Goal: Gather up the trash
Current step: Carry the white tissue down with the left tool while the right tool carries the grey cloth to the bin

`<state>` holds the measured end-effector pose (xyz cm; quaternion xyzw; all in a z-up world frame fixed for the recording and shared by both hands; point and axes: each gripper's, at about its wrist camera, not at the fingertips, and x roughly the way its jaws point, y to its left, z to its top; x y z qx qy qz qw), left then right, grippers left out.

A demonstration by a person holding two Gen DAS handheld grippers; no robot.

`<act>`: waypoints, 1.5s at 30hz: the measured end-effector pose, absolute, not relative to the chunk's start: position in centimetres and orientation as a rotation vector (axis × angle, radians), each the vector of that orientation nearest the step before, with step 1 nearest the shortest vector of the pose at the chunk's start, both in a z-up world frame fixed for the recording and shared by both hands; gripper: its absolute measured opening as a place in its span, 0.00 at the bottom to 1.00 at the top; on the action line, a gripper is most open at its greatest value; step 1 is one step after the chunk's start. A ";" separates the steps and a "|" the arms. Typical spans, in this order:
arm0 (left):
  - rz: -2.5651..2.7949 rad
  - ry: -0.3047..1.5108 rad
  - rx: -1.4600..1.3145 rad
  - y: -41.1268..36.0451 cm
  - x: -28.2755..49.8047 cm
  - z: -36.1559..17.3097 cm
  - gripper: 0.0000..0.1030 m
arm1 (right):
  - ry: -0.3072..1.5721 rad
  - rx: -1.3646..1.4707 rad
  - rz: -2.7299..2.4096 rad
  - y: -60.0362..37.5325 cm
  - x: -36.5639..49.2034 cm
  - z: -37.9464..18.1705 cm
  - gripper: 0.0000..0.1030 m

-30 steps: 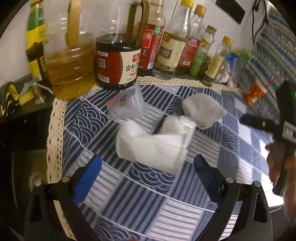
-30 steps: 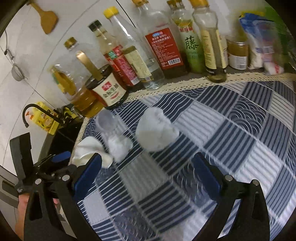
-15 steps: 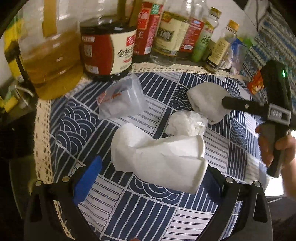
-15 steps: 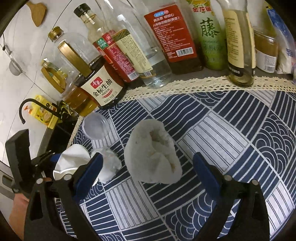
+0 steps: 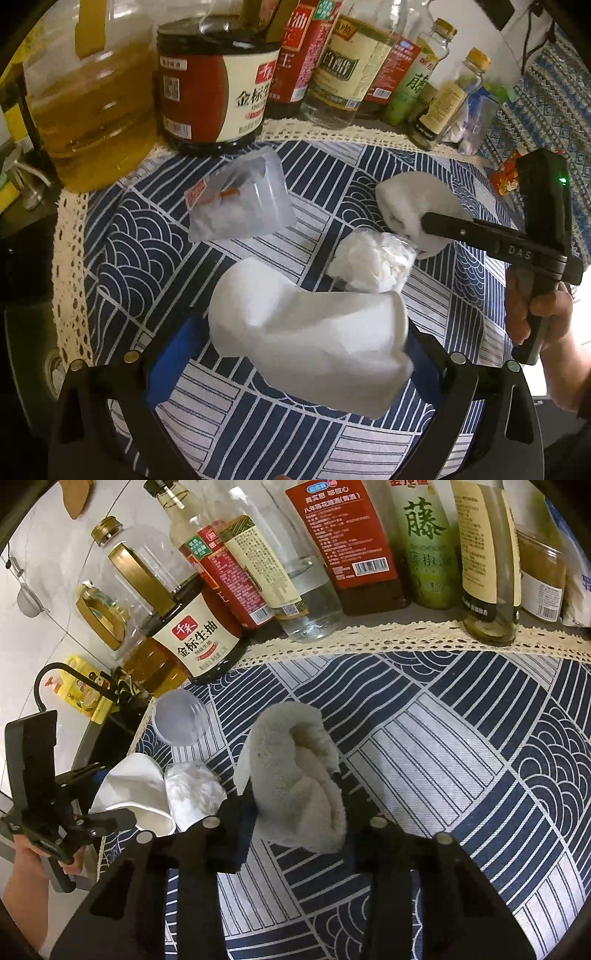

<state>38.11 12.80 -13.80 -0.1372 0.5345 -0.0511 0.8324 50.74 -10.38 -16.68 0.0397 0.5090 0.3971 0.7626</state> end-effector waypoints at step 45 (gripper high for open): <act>-0.183 0.931 -0.287 9.1 19.7 -6.3 0.81 | 0.922 0.099 0.757 -16.7 29.8 -7.6 0.30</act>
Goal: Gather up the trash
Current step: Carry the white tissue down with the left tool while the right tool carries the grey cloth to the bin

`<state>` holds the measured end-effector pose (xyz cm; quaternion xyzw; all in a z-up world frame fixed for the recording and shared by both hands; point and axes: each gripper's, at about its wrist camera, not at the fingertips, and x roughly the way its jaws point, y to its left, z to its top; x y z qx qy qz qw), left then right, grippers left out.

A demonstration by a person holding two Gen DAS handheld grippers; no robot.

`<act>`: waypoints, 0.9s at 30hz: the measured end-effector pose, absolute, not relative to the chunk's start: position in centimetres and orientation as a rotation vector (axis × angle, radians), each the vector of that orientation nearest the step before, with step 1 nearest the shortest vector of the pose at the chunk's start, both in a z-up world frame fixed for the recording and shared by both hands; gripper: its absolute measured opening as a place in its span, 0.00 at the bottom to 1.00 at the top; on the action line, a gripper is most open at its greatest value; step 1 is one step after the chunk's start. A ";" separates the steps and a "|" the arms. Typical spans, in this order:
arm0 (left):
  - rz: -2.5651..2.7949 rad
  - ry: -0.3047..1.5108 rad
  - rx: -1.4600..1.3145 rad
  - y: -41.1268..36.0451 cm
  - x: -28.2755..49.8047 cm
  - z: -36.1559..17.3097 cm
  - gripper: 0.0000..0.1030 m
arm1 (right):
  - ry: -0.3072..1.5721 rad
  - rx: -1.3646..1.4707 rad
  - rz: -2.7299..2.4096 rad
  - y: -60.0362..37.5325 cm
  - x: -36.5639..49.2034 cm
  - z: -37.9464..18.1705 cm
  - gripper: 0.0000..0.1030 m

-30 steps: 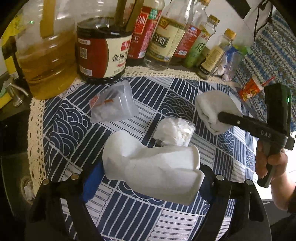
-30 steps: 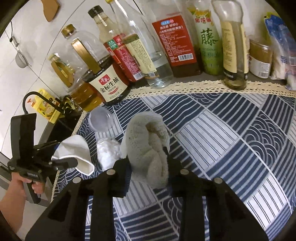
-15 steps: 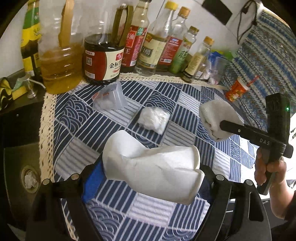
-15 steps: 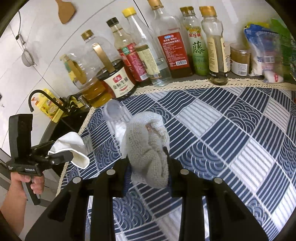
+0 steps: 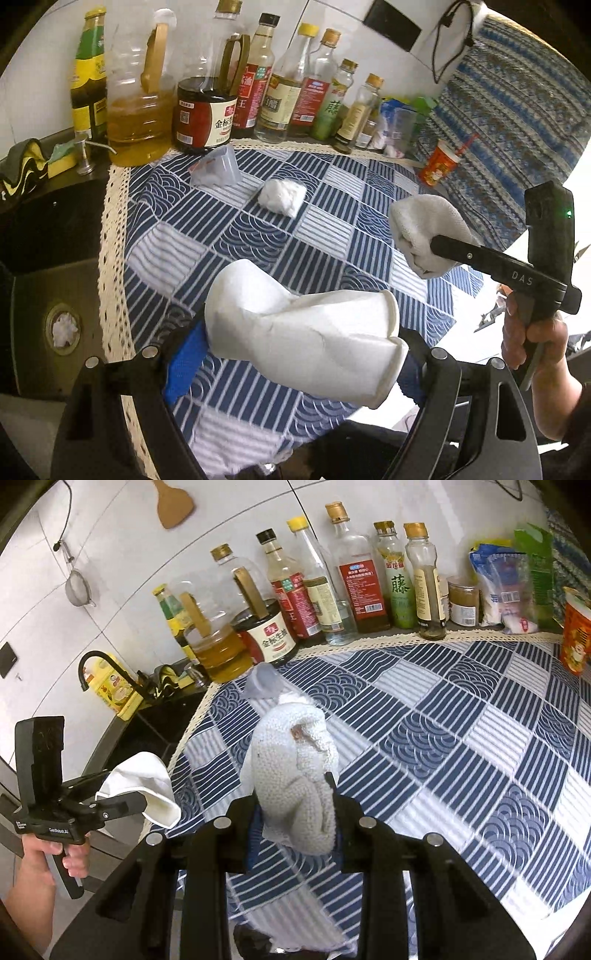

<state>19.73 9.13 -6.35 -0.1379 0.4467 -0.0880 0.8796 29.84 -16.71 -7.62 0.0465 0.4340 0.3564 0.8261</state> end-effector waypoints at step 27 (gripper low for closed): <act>-0.248 0.892 -0.318 9.8 4.6 -5.8 0.81 | 0.951 0.124 0.714 -15.7 12.5 -8.0 0.30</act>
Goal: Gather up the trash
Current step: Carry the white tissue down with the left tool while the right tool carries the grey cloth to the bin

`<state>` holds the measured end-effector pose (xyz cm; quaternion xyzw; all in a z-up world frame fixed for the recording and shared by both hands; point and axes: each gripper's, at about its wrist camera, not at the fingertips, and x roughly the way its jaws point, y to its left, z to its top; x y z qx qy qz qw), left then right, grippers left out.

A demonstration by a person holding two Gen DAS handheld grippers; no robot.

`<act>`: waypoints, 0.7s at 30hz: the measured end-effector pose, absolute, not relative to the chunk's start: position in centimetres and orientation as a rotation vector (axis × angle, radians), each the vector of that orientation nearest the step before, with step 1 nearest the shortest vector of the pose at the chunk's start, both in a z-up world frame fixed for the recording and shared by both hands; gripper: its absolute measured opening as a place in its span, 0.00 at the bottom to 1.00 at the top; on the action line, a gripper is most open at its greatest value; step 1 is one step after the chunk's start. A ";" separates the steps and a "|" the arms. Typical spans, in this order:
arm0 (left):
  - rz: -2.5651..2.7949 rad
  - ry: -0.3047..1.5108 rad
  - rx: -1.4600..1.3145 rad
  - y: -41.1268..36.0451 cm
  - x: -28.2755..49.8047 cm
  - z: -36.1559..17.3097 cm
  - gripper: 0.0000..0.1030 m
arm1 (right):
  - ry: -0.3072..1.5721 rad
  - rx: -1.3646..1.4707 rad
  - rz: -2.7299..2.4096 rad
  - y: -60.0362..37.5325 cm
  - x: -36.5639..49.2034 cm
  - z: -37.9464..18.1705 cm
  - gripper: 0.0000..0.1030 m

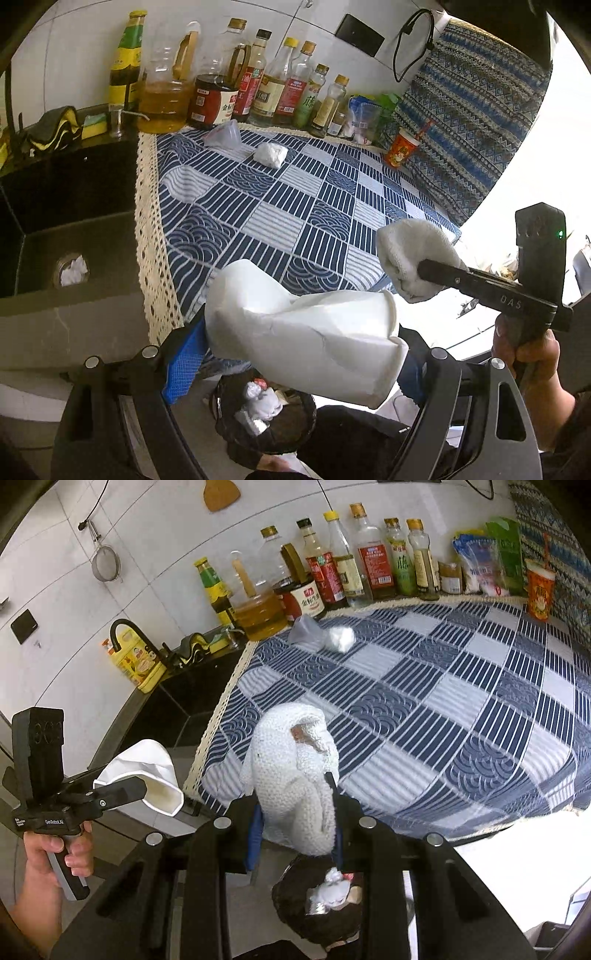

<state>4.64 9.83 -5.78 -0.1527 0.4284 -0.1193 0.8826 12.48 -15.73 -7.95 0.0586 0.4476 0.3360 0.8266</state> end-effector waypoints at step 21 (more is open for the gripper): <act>-0.268 1.084 -0.433 7.3 1.8 -14.4 0.81 | 1.172 0.060 0.738 -15.4 9.0 -15.8 0.30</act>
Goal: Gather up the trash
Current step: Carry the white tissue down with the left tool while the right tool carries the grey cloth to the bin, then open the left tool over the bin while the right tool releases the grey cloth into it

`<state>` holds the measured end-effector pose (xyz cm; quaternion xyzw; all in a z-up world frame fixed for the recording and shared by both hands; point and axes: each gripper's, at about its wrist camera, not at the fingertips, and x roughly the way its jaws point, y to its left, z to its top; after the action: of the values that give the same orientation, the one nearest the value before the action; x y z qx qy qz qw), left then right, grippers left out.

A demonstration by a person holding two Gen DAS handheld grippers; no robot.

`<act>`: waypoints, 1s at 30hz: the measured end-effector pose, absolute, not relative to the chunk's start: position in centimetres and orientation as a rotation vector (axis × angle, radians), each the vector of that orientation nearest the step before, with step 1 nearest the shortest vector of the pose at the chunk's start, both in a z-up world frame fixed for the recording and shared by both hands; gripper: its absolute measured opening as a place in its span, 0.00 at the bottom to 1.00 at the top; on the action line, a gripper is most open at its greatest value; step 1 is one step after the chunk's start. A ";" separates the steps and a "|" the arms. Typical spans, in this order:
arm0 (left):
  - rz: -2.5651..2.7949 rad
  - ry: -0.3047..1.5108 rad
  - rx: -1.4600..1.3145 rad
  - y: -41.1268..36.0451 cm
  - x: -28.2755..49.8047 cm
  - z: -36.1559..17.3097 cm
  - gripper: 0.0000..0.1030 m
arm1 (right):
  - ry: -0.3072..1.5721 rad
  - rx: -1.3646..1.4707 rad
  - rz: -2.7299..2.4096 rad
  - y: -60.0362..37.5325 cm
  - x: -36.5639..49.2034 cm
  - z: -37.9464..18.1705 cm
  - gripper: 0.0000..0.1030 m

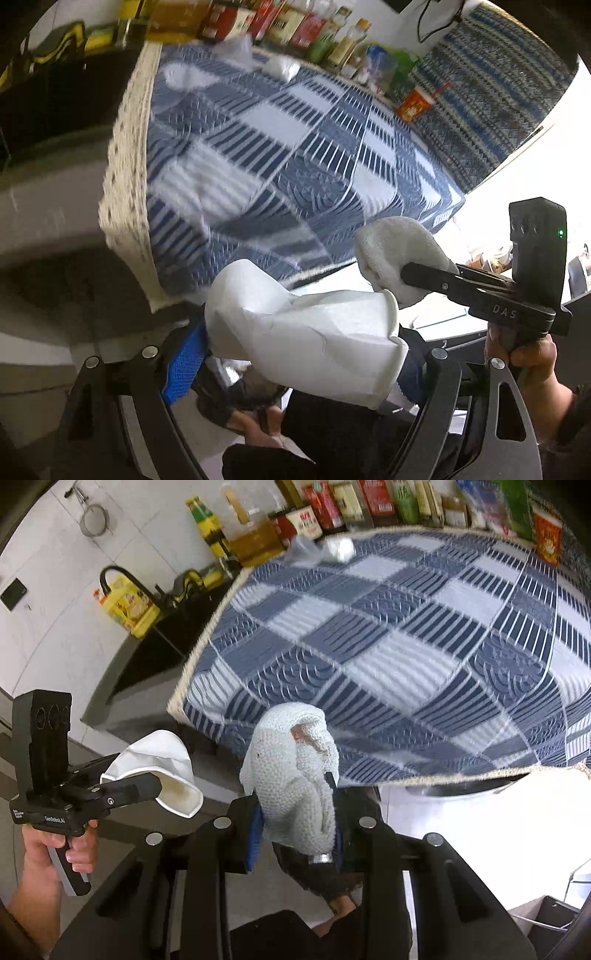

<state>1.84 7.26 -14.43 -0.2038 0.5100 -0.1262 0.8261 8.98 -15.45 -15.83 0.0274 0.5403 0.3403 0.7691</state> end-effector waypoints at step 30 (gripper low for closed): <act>-0.016 1.295 -0.867 7.9 0.8 -32.6 0.81 | 1.571 0.002 0.706 -14.7 7.8 -33.1 0.30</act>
<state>0.78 7.90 -32.61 -0.3908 0.5839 -0.0071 0.7115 7.82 -14.68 -33.13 0.0007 0.6918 0.3110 0.6517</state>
